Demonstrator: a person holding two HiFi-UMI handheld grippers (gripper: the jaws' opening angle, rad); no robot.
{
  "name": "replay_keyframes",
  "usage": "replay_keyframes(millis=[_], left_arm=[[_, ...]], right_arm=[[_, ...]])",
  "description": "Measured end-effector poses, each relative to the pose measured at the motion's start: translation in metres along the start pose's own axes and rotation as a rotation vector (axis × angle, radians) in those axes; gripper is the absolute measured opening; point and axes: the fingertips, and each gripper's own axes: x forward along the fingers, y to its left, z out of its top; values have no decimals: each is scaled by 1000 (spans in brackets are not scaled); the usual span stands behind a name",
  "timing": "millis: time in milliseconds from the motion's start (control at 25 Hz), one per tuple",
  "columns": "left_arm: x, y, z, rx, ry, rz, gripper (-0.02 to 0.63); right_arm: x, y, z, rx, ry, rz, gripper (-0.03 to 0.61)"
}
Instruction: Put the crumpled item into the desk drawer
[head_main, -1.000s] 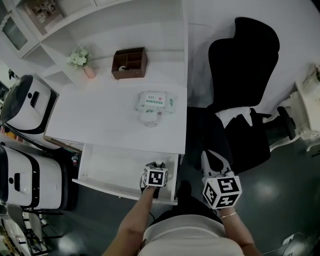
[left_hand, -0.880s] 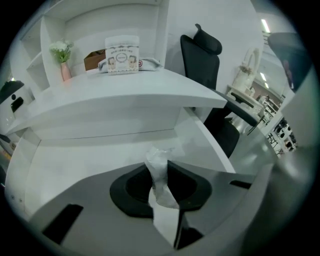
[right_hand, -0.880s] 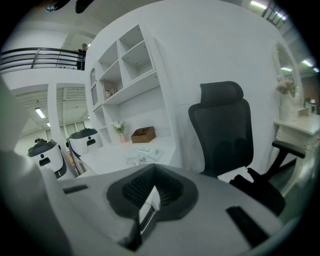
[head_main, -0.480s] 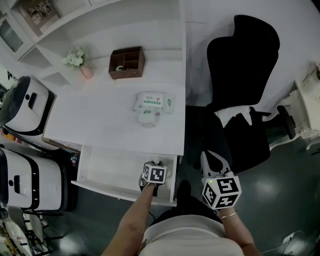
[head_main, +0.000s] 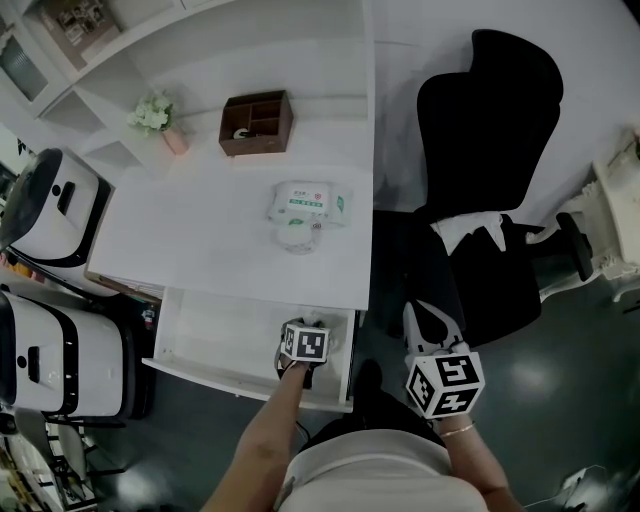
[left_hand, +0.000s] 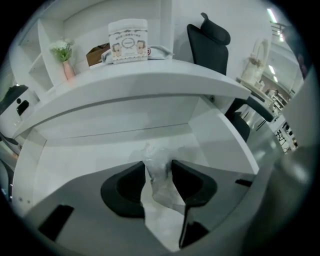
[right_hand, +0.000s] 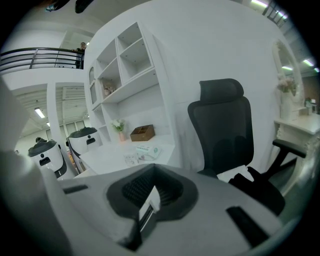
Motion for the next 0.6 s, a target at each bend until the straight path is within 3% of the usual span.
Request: replay_keyframes(millis=[200,600], left_arm=[[-10,5,5,-29,-35,7,173],[-61,25,27,-106,-212,13,184]], right_arm=[[1,6,2,-8,-1,18,2],[2,26,3,-29,-8,60,2]])
